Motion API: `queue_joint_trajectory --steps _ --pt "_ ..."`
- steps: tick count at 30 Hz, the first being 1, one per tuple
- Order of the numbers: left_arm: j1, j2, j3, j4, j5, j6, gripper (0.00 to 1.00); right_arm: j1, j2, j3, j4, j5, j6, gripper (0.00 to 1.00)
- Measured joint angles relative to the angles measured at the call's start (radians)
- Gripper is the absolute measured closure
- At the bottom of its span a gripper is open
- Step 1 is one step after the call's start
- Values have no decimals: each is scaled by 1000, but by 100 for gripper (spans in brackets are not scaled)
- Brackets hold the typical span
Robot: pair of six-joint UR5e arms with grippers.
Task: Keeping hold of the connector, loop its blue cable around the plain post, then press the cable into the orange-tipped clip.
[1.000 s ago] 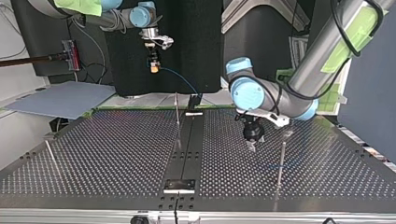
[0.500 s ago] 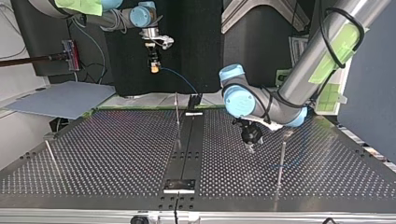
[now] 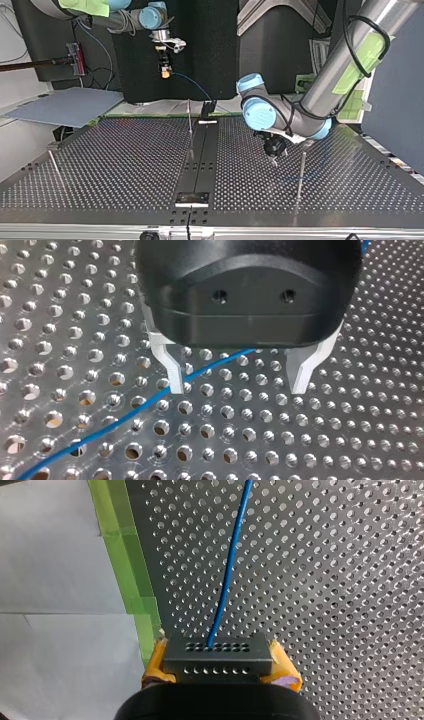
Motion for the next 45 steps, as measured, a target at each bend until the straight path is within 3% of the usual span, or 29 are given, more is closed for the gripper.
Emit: queue_joint_trajectory --steps 9,22,38,45 --pt "-3 0 -28 -11 -10 -1 0 -2 0 0 -1 0 1 100" --pt "-10 -8 -81 24 -31 -6 0 -3 0 0 0 0 5 100" --pt "-12 -90 -85 35 -33 -63 0 -2 0 0 1 0 6 100" --pt "-27 -155 -85 54 -27 -74 0 -1 0 0 1 0 6 100"
